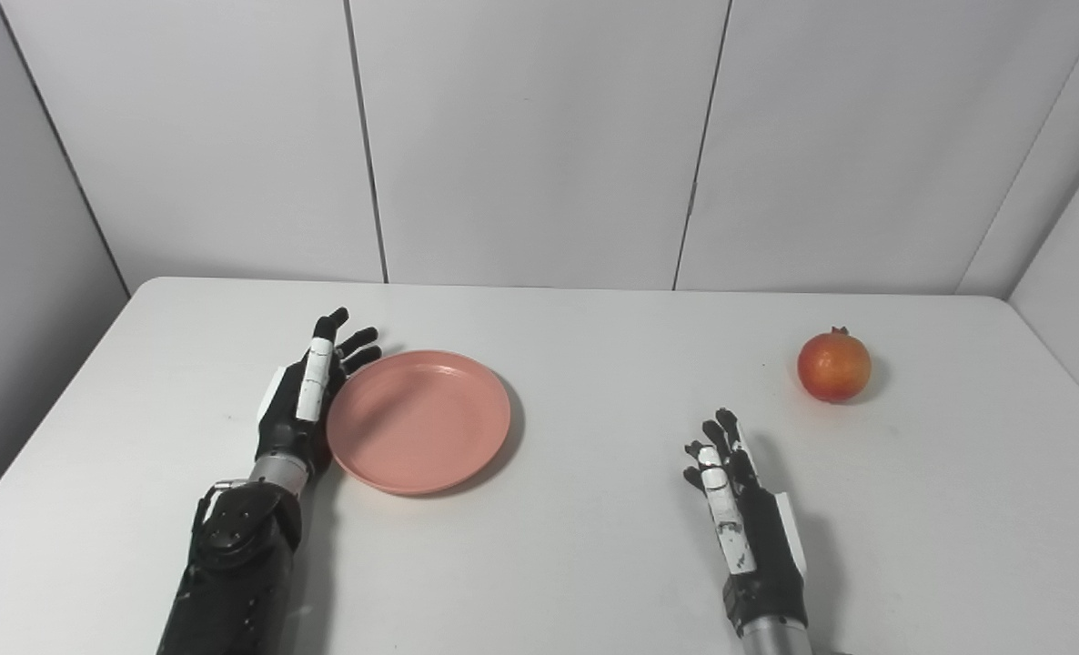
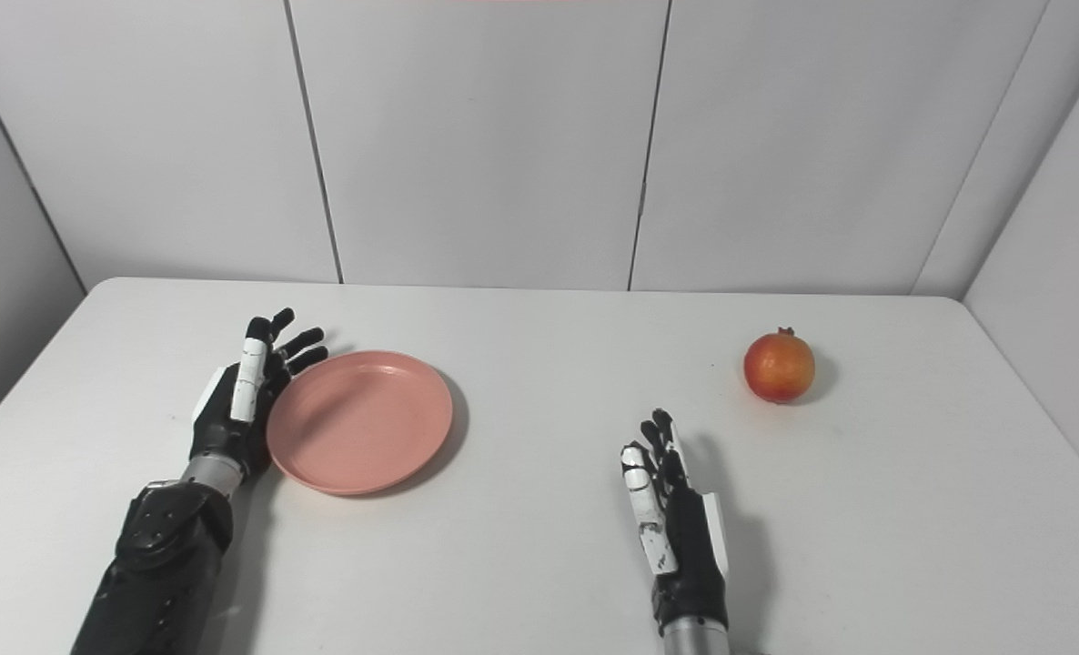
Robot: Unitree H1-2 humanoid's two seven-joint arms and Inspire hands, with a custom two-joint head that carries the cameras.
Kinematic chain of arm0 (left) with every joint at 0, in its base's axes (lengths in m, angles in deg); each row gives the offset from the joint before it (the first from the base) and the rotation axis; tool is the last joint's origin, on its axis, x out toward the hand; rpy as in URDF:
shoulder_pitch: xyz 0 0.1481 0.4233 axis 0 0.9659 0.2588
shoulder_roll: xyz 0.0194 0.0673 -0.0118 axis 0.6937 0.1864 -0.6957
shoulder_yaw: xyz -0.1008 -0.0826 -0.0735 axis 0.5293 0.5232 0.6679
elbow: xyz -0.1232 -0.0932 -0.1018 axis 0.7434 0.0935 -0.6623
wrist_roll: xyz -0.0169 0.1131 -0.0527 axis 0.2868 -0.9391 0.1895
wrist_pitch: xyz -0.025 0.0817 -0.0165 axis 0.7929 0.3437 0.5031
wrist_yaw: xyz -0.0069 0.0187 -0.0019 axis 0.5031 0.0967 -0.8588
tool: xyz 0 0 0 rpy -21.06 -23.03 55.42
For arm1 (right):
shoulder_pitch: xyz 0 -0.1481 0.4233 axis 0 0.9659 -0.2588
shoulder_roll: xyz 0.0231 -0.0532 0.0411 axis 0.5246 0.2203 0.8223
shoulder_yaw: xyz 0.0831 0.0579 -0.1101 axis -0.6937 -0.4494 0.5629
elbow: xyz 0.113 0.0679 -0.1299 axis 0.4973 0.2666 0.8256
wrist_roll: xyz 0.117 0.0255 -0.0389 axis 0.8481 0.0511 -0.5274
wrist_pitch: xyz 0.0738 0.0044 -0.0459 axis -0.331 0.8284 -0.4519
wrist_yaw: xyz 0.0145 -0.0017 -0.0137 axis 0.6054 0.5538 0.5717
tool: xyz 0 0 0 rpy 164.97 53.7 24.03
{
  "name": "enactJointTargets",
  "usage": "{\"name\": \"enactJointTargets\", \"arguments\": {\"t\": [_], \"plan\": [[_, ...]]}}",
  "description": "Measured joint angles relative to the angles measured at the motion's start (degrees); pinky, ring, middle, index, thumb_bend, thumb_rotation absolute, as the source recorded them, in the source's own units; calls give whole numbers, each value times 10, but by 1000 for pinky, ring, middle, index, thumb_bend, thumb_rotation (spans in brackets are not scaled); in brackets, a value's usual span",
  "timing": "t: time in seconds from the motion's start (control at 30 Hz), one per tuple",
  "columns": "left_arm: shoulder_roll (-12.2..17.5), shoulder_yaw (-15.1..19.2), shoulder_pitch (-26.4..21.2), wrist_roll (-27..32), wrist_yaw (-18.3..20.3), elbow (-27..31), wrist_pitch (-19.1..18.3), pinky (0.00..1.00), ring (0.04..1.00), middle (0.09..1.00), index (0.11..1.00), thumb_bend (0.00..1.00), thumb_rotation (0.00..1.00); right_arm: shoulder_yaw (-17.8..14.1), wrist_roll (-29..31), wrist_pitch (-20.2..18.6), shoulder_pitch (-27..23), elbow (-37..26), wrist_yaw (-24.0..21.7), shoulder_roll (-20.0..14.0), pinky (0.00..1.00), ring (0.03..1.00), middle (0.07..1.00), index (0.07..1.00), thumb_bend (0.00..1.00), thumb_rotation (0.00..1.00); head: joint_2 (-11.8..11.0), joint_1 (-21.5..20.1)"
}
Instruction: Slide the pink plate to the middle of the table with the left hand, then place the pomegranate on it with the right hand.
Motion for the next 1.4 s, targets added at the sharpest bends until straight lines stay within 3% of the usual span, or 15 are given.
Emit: {"name": "enactJointTargets", "arguments": {"t": [0.67, 1.1, 1.4], "plan": [[-34, 1, 2, -1, -11, 3, 14, 783, 812, 811, 925, 987, 918, 5, -12, -7, 0, 0, 9, 11, 877, 895, 955, 973, 621, 869, 0, -33], [-49, -4, 9, -10, -20, 23, 11, 743, 790, 794, 921, 1000, 924, 12, -26, -10, 0, 2, 21, 26, 878, 886, 942, 968, 600, 858, -4, -77], [-52, -8, 9, -10, -14, 23, 16, 750, 803, 797, 923, 1000, 918, 16, -28, -10, 0, 4, 27, 28, 856, 869, 937, 970, 596, 858, -4, -78]]}}
